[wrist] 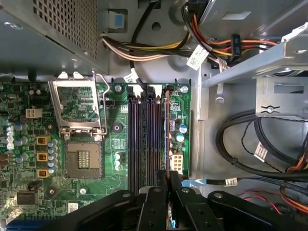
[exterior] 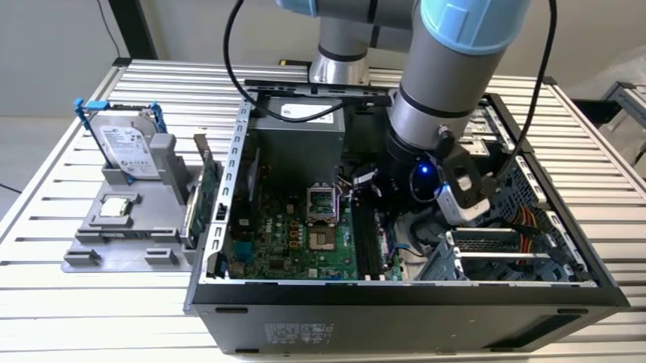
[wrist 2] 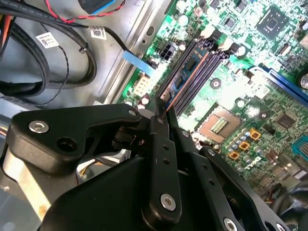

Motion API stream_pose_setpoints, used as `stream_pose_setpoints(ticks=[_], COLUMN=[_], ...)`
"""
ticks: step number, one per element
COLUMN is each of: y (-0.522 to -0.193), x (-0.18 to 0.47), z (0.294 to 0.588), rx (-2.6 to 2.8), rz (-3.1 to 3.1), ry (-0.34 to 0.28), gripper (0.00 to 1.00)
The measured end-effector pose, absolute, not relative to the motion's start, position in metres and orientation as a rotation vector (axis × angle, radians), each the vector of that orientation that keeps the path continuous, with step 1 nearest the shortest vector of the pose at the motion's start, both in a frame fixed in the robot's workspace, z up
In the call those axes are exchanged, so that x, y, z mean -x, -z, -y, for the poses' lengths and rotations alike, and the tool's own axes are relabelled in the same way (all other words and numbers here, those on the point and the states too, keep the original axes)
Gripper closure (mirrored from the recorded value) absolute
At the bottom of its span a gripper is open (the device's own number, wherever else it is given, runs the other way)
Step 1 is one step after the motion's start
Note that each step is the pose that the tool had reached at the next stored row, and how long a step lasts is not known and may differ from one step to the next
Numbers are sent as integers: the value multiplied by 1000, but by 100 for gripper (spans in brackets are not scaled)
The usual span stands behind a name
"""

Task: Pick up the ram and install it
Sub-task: 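Insert the ram into the slot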

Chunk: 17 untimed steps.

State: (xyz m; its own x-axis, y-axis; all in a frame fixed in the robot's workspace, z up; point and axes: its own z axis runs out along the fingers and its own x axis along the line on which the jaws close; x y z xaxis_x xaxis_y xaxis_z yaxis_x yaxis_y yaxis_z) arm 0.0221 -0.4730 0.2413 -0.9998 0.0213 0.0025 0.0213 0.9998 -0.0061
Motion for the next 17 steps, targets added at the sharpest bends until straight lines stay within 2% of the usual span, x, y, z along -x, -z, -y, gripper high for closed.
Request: stream_pose_setpoints(ticks=[17], y=[-229], x=[-19], z=[477], rx=[28], rz=[3139], ry=[-10], gripper=[100])
